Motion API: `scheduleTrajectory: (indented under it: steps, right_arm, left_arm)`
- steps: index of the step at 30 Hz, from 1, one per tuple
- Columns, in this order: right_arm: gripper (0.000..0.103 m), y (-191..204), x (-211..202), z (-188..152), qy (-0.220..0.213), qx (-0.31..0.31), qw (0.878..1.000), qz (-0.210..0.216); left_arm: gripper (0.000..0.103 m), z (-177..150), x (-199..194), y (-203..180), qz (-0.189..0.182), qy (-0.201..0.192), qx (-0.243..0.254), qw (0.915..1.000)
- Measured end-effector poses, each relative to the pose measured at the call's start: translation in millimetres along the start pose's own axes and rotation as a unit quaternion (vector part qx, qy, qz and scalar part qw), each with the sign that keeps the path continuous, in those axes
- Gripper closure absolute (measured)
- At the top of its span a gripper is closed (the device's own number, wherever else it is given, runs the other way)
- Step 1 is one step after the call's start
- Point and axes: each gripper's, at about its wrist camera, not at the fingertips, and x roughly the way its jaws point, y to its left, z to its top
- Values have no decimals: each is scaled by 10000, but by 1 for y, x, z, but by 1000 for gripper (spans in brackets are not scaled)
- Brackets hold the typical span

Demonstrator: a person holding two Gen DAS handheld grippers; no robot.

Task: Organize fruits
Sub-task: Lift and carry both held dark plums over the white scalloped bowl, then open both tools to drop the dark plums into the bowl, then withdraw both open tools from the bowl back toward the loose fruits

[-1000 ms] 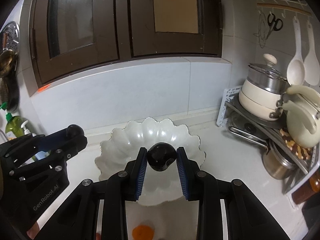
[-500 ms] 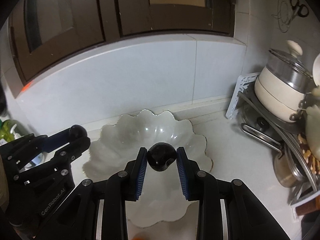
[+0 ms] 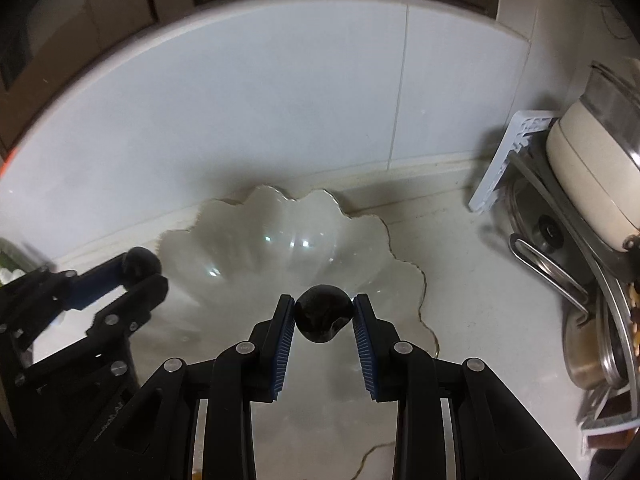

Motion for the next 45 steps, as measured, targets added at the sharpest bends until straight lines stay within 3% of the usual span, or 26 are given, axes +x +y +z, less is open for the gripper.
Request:
scheduleTrajectory:
  steps: [12,22,26,34,41,45]
  right_arm:
    - [72,-8,61,2,643,-63,9977,-193]
    - [71,-12,82,-1,889,-44,9959,-152]
    - [67,-12,82,-1,911,-32,9957,-162]
    - [67,-16,67,-3,781,1,9967,-203]
    - [67,-12,29,-9,368,-102,9988,-316]
    - [67,-8,6,-13,168,-119,9996,-208]
  left_arm:
    - [75,-2,56,6,24,585,-30,9983]
    - [74,-7,79,5,-130,960,-119,9952]
    - [58,-5,80,2,-83,927,-111,9956]
    - [58,-6,62,4,129,775,-90,9969]
    - [54,-7,31,7,324,436,-131,9984]
    - [44,-10,10,6,466,191,-173,9986]
